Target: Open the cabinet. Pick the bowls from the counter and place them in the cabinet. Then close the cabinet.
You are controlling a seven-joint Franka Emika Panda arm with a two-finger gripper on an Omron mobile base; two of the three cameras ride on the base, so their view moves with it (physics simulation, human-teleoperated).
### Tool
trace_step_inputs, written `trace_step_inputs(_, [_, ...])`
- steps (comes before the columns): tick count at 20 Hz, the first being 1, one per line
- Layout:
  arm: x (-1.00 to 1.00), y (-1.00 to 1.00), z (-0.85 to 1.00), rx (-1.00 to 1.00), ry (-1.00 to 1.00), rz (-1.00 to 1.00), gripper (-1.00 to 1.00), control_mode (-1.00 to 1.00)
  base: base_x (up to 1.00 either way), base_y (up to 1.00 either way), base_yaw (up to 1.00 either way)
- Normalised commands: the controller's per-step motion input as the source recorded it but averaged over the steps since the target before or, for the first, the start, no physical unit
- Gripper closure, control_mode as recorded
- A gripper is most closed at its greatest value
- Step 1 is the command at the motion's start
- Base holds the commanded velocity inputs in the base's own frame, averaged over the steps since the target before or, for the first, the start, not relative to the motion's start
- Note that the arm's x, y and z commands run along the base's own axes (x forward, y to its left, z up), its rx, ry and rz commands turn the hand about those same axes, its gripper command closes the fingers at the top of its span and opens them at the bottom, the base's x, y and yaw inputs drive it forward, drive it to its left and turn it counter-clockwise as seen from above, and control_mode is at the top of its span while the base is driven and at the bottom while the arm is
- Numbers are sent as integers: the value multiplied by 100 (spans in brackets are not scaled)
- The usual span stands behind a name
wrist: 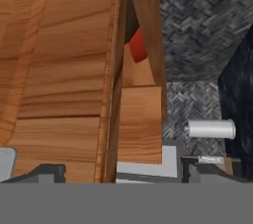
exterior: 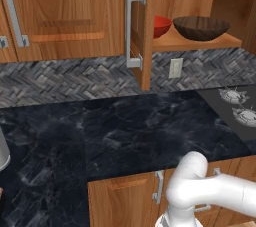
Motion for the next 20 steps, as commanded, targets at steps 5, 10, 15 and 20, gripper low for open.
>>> trace_step_inputs(5, [0, 47, 0, -1, 0, -12, -100, -100, 0, 0, 0])
trace_step_inputs(10, [0, 45, 0, 0, 0, -22, -100, -100, 0, 0, 0])
trace_step_inputs(15, [0, 44, 0, 0, -4, -44, -100, -100, 0, 0, 0])
trace_step_inputs(20, [0, 57, 0, 0, -5, -55, -100, -100, 0, 0, 0])
